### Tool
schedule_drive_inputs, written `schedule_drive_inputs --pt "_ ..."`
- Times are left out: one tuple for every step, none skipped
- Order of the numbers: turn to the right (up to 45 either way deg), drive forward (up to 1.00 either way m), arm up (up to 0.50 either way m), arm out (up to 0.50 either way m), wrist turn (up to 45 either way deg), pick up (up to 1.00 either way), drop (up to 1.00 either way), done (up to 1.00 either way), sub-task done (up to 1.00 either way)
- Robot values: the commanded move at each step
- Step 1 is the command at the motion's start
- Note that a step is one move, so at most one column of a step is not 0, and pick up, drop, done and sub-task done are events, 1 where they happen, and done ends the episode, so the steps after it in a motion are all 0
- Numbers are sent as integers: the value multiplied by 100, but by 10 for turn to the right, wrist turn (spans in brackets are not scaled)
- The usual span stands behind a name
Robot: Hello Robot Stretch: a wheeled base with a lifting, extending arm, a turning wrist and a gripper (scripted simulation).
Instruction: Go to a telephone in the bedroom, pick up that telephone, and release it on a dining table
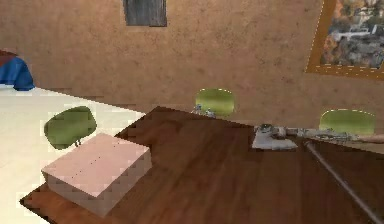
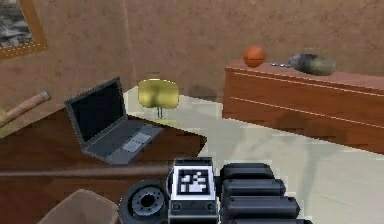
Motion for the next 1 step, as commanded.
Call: schedule_drive_inputs --pt "450 0 0 0 0 0 0 0 0"
